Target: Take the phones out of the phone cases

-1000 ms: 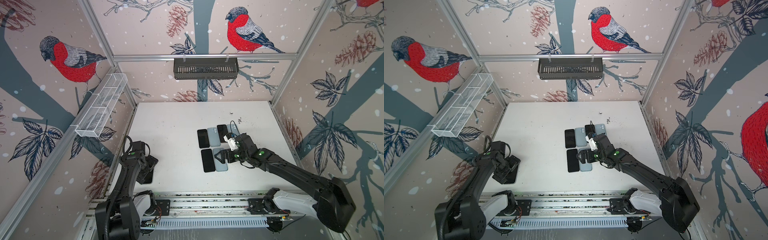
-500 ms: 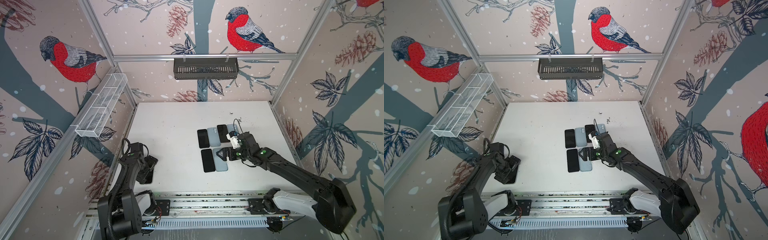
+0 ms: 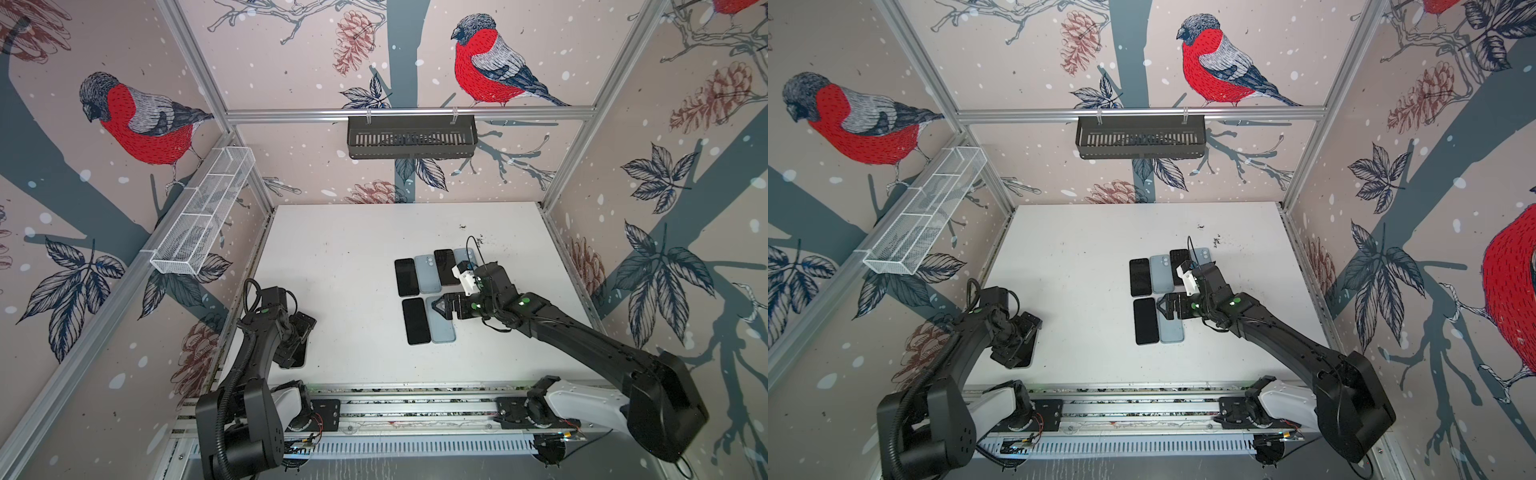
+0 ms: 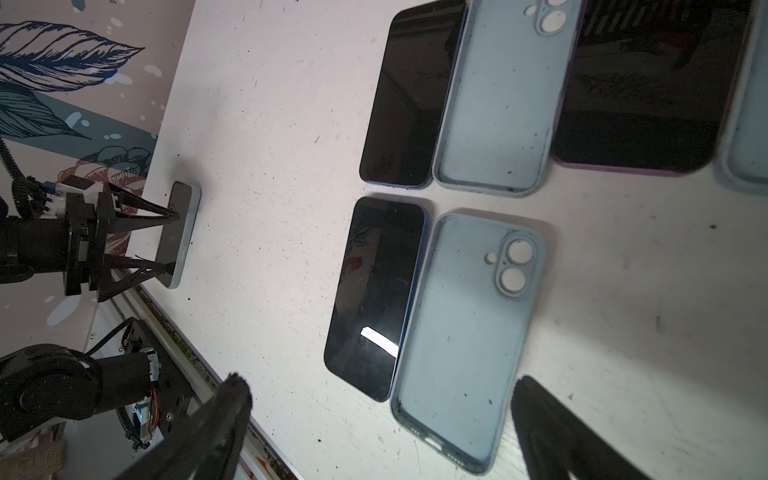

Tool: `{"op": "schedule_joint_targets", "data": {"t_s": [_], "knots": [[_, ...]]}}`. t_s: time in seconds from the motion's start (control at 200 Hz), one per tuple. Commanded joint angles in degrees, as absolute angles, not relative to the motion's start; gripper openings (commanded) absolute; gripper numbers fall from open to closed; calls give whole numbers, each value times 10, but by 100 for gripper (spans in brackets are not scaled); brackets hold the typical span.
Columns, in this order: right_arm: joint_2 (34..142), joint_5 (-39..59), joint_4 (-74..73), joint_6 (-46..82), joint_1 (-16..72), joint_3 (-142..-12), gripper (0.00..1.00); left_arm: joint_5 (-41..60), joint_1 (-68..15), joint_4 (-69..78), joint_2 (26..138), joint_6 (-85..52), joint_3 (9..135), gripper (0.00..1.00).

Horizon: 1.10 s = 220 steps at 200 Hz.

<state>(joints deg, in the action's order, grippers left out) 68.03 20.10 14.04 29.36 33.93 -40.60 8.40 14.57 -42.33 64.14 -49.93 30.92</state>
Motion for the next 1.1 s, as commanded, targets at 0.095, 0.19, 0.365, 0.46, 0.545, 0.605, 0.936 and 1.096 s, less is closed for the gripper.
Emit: {"op": "schedule_joint_targets", "data": {"t_s": [0.095,0.19,0.365,0.46,0.545,0.605,0.936,1.096], "knots": [[684,204,123,302,336,-410,99,193,146,-279,648,-515,285,96],[689,207,122,305,336,-414,99,227,146,-229,642,-519,278,96],[696,207,114,309,335,-415,99,235,146,-210,645,-515,291,96],[699,207,111,311,335,-414,99,233,146,-222,654,-515,294,95],[701,207,112,312,334,-417,99,207,146,-277,649,-510,320,95],[700,207,109,313,334,-416,100,161,146,-346,645,-500,352,96],[714,208,85,326,334,-410,100,55,146,-525,634,-500,403,97],[715,209,80,329,334,-413,100,54,146,-534,631,-501,379,97]]}}
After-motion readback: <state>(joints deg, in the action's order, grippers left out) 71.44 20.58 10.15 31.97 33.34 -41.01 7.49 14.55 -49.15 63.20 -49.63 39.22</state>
